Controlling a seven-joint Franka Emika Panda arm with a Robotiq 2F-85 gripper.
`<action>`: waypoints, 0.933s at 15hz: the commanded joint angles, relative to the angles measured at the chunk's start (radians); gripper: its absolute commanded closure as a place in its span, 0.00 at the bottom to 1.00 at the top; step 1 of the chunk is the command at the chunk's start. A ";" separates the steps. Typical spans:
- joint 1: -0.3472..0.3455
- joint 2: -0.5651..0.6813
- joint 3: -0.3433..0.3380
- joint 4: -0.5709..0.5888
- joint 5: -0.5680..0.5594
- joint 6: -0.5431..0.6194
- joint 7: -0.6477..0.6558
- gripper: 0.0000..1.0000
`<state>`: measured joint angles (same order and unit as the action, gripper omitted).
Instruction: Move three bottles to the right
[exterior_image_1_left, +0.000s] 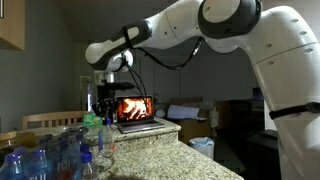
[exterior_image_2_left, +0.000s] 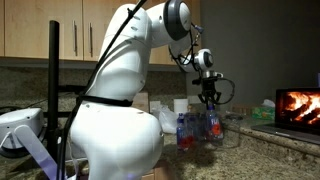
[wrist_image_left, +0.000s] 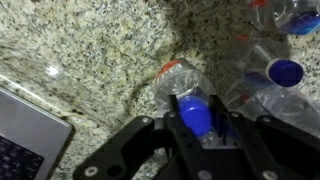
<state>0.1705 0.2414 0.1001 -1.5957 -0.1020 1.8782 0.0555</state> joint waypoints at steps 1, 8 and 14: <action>-0.025 -0.170 -0.021 -0.159 0.040 -0.005 0.145 0.85; -0.053 -0.325 -0.020 -0.311 0.026 -0.020 0.323 0.66; -0.065 -0.362 -0.001 -0.345 -0.043 -0.031 0.390 0.86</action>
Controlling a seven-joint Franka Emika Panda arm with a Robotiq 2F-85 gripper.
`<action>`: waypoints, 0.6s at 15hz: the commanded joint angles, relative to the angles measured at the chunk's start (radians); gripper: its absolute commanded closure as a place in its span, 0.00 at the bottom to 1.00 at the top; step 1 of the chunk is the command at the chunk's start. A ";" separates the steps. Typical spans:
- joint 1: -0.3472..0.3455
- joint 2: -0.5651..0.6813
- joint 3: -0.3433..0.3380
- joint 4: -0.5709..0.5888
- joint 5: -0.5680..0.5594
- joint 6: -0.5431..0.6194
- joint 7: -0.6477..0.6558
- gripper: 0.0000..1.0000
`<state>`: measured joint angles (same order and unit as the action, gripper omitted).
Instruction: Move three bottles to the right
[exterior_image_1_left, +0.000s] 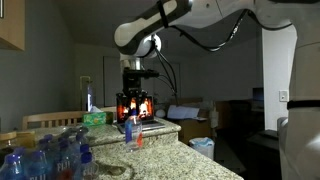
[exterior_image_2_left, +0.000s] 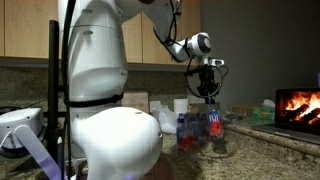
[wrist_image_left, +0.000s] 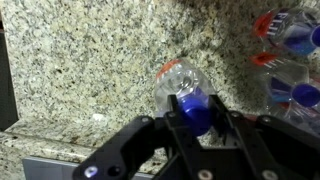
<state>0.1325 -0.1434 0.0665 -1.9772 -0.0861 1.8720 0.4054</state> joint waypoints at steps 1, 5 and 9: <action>-0.034 0.028 0.037 0.046 -0.110 -0.025 0.069 0.86; -0.072 0.048 0.003 0.080 -0.166 -0.071 0.057 0.86; -0.138 0.055 -0.067 0.071 -0.122 -0.078 -0.017 0.85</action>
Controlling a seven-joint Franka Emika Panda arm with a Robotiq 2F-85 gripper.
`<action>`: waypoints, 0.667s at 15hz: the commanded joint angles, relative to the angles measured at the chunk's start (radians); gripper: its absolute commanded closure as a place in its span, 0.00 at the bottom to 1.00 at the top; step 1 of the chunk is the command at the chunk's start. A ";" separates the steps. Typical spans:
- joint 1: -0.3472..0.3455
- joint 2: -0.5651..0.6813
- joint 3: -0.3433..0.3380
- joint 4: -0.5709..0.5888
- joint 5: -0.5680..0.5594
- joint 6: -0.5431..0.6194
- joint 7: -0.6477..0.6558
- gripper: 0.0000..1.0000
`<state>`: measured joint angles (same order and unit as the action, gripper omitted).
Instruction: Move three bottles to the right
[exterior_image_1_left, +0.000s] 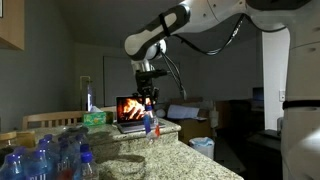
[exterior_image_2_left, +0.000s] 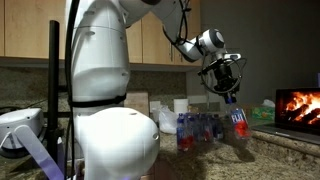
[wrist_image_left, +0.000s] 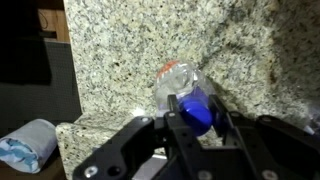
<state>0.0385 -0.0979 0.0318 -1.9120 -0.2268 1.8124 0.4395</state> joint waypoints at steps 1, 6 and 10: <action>-0.059 0.009 -0.049 0.003 0.018 -0.020 -0.056 0.85; -0.127 -0.008 -0.129 -0.034 0.128 0.015 -0.033 0.85; -0.163 -0.022 -0.171 -0.082 0.248 0.045 -0.029 0.85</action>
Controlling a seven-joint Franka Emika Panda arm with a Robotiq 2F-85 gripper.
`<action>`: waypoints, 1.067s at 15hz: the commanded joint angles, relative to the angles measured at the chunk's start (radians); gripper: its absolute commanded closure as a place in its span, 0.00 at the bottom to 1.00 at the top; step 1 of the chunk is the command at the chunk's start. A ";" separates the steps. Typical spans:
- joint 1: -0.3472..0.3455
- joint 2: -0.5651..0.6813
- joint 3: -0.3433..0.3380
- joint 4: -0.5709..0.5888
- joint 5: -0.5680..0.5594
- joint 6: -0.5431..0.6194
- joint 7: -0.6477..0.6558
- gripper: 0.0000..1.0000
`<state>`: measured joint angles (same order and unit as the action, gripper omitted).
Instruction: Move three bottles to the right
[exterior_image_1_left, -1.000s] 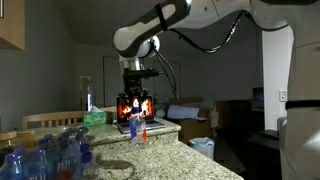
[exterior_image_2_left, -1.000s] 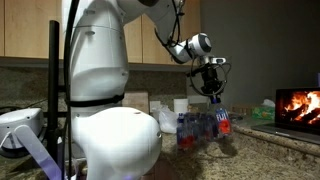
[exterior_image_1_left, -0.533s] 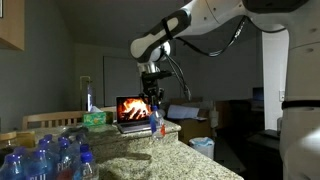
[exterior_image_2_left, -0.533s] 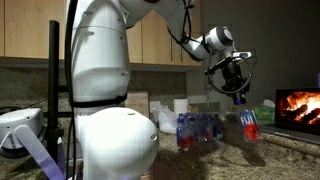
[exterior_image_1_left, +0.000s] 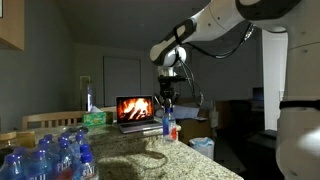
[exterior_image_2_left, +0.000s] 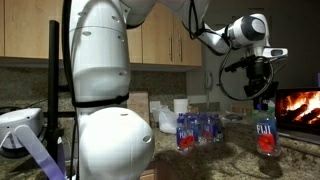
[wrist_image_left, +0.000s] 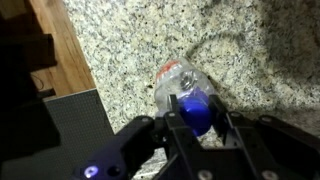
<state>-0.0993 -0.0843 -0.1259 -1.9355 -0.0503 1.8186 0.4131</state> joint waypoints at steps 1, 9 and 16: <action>-0.030 -0.042 -0.018 -0.072 0.083 0.070 -0.001 0.85; -0.035 0.003 -0.017 -0.023 0.052 0.049 0.002 0.86; -0.072 0.122 -0.067 0.075 0.112 0.045 -0.036 0.86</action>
<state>-0.1437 -0.0153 -0.1790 -1.9115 0.0121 1.8685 0.4131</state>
